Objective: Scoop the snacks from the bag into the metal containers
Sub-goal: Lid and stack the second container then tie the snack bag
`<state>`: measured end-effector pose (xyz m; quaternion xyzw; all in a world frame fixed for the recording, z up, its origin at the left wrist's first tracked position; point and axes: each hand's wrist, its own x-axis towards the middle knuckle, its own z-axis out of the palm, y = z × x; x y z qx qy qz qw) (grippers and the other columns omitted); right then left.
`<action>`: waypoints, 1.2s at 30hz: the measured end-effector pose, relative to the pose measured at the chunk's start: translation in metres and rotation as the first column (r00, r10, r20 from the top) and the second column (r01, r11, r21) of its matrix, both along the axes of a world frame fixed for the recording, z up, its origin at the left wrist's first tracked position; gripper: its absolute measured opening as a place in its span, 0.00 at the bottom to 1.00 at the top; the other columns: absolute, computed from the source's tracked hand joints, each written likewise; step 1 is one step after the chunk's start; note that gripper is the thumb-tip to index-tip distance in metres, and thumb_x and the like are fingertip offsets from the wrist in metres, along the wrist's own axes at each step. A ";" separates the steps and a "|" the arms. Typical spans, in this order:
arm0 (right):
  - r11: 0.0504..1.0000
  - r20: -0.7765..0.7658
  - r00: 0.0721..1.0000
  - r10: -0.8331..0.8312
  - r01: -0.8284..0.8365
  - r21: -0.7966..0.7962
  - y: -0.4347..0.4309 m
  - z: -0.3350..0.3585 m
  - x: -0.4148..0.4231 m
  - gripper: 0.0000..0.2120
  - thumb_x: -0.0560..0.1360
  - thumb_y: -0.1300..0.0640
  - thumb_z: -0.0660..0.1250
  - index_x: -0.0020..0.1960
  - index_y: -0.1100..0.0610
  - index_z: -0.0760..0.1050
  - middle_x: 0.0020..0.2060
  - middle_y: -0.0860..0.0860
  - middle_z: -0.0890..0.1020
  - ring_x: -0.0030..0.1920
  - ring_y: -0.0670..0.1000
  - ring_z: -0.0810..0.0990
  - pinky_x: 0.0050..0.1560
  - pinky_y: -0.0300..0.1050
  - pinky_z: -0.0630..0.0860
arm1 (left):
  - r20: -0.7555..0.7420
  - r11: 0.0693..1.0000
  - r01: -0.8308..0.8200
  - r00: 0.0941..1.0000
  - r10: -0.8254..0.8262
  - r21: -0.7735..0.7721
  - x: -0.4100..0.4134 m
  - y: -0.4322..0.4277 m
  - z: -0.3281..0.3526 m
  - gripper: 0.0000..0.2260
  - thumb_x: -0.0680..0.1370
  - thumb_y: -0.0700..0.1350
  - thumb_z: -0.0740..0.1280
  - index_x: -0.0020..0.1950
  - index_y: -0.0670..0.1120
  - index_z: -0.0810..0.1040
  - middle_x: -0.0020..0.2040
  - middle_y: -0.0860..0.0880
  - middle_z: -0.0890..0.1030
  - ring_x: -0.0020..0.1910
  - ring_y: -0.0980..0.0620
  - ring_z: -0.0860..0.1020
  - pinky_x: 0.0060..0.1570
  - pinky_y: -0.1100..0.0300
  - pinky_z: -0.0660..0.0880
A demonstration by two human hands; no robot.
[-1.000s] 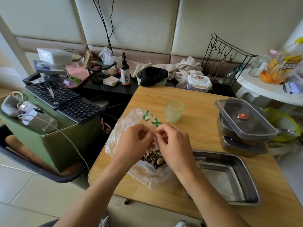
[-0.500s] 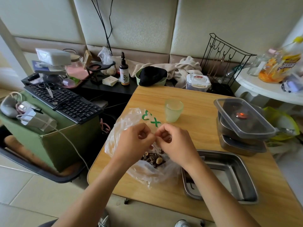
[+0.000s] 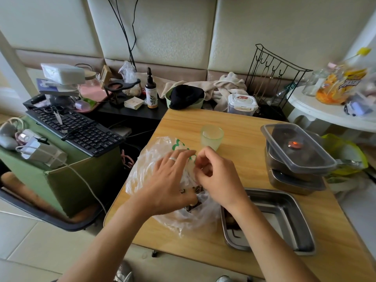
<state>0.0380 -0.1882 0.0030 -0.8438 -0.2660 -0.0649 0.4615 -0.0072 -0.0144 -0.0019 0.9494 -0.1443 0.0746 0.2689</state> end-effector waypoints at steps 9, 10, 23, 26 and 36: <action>0.993 -0.051 0.998 0.023 -0.017 0.115 -0.002 0.007 -0.003 0.06 0.78 0.64 0.71 0.48 0.54 0.78 0.42 0.44 0.81 0.34 0.47 0.79 0.34 0.36 0.73 | 0.178 0.982 -0.183 0.966 0.188 -0.048 0.009 -0.007 -0.013 0.24 0.75 0.59 0.73 0.63 0.52 0.66 0.52 0.59 0.77 0.54 0.55 0.76 0.59 0.59 0.59; 0.992 -0.023 0.999 0.030 -0.026 0.127 -0.003 0.008 -0.004 0.07 0.78 0.66 0.69 0.48 0.54 0.79 0.41 0.44 0.81 0.32 0.48 0.77 0.32 0.37 0.71 | 0.168 0.981 -0.185 0.967 0.192 -0.057 0.009 -0.006 -0.012 0.24 0.75 0.58 0.74 0.62 0.52 0.66 0.51 0.59 0.77 0.52 0.56 0.77 0.58 0.59 0.60; 0.969 -0.089 0.971 0.222 -0.230 -0.095 -0.001 0.002 -0.006 0.05 0.81 0.57 0.70 0.51 0.51 0.85 0.45 0.37 0.82 0.48 0.40 0.80 0.47 0.30 0.71 | 0.112 0.991 -0.119 0.986 0.125 -0.056 0.009 -0.009 -0.008 0.33 0.72 0.42 0.68 0.74 0.47 0.58 0.45 0.56 0.79 0.42 0.54 0.78 0.50 0.53 0.76; 0.961 -0.106 0.957 0.270 -0.275 -0.026 -0.005 0.006 -0.004 0.08 0.83 0.58 0.68 0.56 0.51 0.85 0.47 0.39 0.86 0.50 0.44 0.84 0.51 0.36 0.78 | 0.058 0.976 -0.093 0.993 0.106 -0.197 0.009 -0.004 -0.007 0.31 0.74 0.42 0.72 0.72 0.47 0.60 0.44 0.54 0.80 0.40 0.54 0.79 0.42 0.51 0.79; 0.931 -0.265 0.893 0.364 -0.347 0.109 -0.016 0.026 -0.004 0.13 0.83 0.54 0.67 0.67 0.46 0.81 0.55 0.40 0.85 0.32 0.43 0.79 0.35 0.39 0.77 | -0.119 0.921 -0.189 0.980 0.157 -0.340 0.006 0.007 0.005 0.19 0.70 0.52 0.81 0.52 0.50 0.76 0.41 0.54 0.83 0.41 0.59 0.80 0.41 0.60 0.78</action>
